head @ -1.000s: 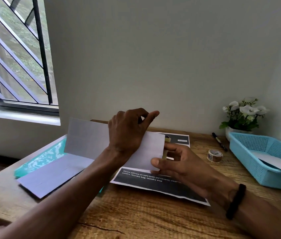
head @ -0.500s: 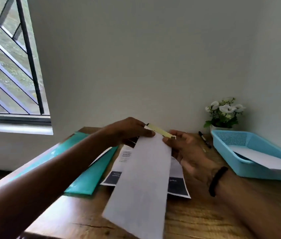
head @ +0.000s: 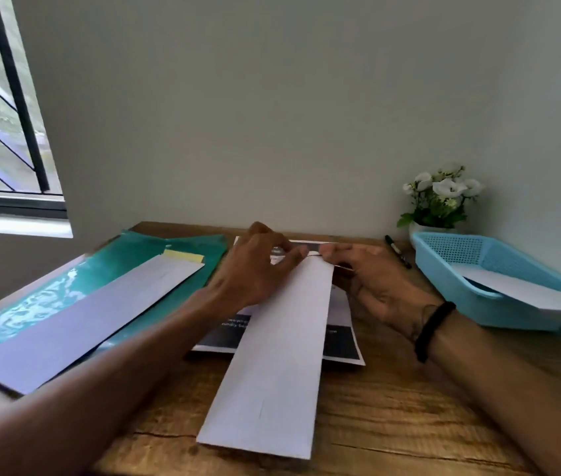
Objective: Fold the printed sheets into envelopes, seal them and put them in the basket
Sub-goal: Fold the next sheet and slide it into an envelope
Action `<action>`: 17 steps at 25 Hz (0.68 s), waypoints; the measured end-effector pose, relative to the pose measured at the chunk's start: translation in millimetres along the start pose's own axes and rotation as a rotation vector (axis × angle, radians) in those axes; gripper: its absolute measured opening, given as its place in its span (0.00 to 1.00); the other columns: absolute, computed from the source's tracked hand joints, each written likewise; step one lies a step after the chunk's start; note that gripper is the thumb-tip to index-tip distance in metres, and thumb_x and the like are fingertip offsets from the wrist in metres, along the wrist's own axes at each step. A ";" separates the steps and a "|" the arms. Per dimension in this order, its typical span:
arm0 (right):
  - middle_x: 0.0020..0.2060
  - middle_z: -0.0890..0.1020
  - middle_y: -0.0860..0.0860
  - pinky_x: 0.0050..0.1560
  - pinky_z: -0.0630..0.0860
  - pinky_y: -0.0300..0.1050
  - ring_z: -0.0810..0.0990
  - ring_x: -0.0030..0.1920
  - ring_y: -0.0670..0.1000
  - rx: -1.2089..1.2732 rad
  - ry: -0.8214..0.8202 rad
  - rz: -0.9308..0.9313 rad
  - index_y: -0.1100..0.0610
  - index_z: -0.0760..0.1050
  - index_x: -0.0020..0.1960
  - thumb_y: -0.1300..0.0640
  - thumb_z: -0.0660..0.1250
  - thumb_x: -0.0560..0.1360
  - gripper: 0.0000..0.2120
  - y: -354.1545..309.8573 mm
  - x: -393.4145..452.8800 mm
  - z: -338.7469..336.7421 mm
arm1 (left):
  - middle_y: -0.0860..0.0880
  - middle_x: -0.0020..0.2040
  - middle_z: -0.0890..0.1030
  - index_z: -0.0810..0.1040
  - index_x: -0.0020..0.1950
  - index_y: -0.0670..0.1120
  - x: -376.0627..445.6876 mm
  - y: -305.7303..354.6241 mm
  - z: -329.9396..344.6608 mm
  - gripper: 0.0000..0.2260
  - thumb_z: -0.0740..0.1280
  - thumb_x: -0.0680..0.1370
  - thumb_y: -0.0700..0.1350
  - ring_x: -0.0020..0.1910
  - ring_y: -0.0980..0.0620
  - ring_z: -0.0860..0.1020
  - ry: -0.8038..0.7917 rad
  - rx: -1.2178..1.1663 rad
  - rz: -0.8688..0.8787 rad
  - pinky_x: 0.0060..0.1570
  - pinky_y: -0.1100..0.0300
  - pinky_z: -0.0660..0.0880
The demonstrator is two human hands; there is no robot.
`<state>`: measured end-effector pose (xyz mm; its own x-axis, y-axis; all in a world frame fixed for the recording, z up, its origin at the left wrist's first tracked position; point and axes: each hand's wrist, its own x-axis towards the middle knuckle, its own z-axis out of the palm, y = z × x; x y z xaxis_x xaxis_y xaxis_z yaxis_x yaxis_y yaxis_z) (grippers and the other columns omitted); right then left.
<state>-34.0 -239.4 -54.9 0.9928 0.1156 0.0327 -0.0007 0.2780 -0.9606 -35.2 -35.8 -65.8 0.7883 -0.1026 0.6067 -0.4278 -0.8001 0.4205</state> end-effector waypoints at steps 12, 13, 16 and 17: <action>0.53 0.89 0.49 0.56 0.85 0.51 0.87 0.55 0.49 -0.473 -0.032 -0.386 0.52 0.82 0.63 0.57 0.76 0.77 0.15 -3.3 -12.2 7.3 | 0.36 0.49 0.85 0.81 0.56 0.30 2.2 16.6 -31.8 0.14 0.68 0.81 0.42 0.44 0.43 0.84 -0.185 -0.822 -0.498 0.45 0.53 0.82; 0.53 0.89 0.48 0.56 0.85 0.50 0.87 0.55 0.48 -0.531 0.024 -0.418 0.52 0.83 0.61 0.56 0.77 0.76 0.14 -1.0 -10.1 4.4 | 0.37 0.48 0.84 0.80 0.55 0.30 1.9 15.5 -30.0 0.13 0.68 0.80 0.40 0.44 0.44 0.83 -0.190 -0.839 -0.515 0.44 0.54 0.82; 0.52 0.89 0.52 0.52 0.85 0.48 0.88 0.54 0.53 -0.366 0.069 -0.288 0.55 0.85 0.56 0.57 0.78 0.74 0.11 0.8 -5.2 -2.5 | 0.42 0.45 0.84 0.82 0.52 0.38 0.7 17.8 -27.8 0.05 0.69 0.80 0.39 0.41 0.46 0.83 -0.196 -0.931 -0.535 0.38 0.58 0.82; 0.51 0.89 0.54 0.50 0.85 0.48 0.88 0.54 0.56 -0.251 0.078 -0.222 0.58 0.85 0.55 0.59 0.78 0.74 0.10 0.1 -3.6 -3.1 | 0.43 0.44 0.83 0.82 0.52 0.39 0.8 18.2 -27.4 0.04 0.69 0.80 0.39 0.40 0.47 0.83 -0.185 -0.960 -0.551 0.37 0.59 0.81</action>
<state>-37.3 -242.8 -55.9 0.9716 0.0025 0.2366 0.2362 0.0440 -0.9707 -54.4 -34.3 -39.2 0.9945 -0.0250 0.1016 -0.1012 0.0159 0.9947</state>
